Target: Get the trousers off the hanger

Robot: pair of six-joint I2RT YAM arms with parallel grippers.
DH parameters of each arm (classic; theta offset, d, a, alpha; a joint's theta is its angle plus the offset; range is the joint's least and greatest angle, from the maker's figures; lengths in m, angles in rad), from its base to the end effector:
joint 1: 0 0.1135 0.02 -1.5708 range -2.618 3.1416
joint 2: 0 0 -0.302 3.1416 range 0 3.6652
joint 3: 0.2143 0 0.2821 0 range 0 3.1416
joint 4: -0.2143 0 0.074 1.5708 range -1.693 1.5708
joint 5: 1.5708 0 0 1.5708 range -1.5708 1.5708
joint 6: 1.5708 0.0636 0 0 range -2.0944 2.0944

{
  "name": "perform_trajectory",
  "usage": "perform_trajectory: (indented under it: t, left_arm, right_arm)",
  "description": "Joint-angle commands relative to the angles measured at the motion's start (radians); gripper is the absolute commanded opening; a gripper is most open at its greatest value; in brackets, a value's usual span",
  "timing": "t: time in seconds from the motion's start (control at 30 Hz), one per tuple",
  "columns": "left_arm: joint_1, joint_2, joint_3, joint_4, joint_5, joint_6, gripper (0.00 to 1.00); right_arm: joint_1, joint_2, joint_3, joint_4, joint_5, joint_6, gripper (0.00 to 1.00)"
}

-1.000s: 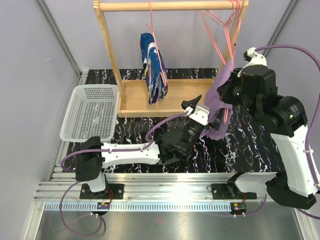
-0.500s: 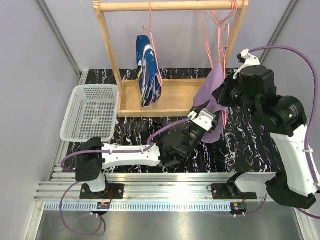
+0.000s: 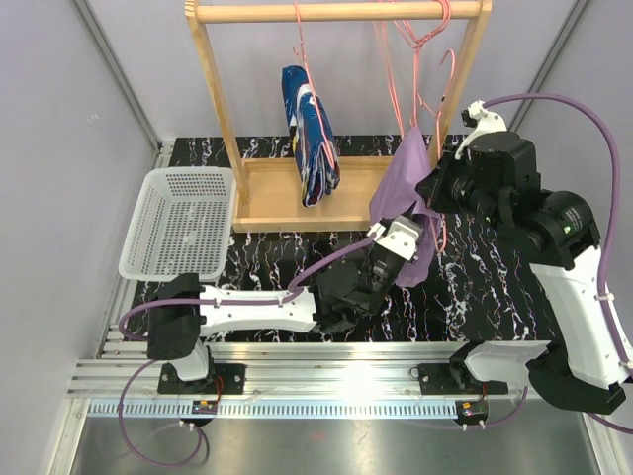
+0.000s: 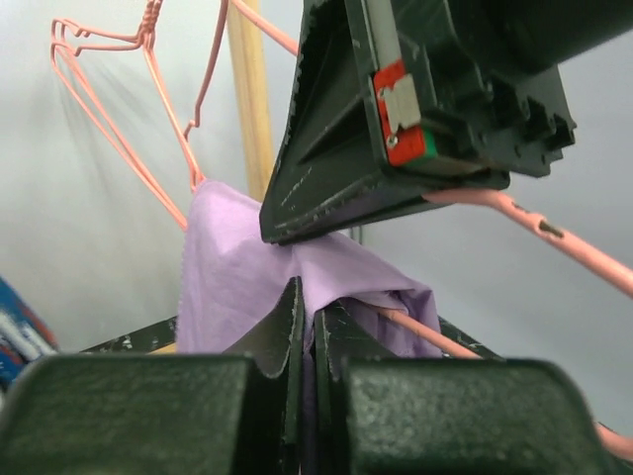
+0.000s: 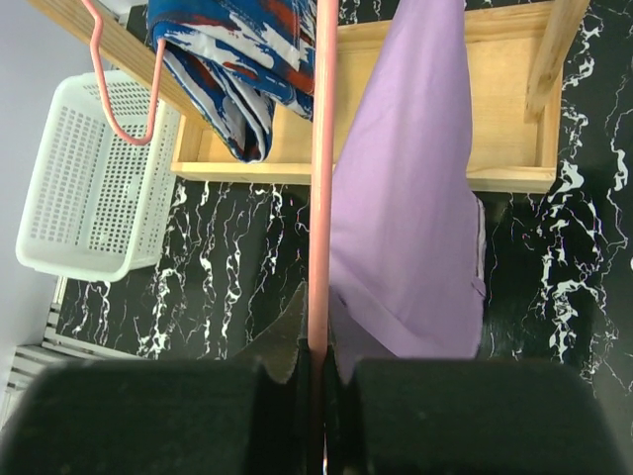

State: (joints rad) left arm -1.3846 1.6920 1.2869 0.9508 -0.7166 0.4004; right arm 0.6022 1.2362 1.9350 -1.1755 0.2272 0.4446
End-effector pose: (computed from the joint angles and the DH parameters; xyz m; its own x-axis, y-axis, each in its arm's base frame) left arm 0.1221 -0.4224 0.4231 0.3368 -0.2002 -0.9200 0.5492 0.8354 0.0192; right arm 0.1845 0.1095 0.5596 -0.5078 0.1595 -0.8466 -0.1867 0.9390 0.2888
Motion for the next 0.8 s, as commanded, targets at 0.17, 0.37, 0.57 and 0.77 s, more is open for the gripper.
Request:
perform_trajectory:
  t: [0.17, 0.37, 0.57, 0.77]
  left_arm:
    - [0.004, -0.159, 0.003, 0.121, -0.099, 0.029, 0.00]
    - [0.004, -0.230, 0.031, 0.082, -0.113, 0.043, 0.00]
    - [0.004, -0.287, 0.068, 0.045, -0.112, 0.041, 0.00]
    - [0.004, -0.318, 0.115, -0.006, -0.096, 0.012, 0.00]
  right_arm:
    - [0.004, -0.072, -0.112, 0.115, 0.026, -0.069, 0.00]
    - [0.002, -0.115, -0.200, 0.134, 0.029, -0.060, 0.00]
    - [0.004, -0.198, -0.355, 0.166, 0.004, -0.030, 0.00]
    - [0.002, -0.234, -0.410, 0.166, 0.000, -0.017, 0.00]
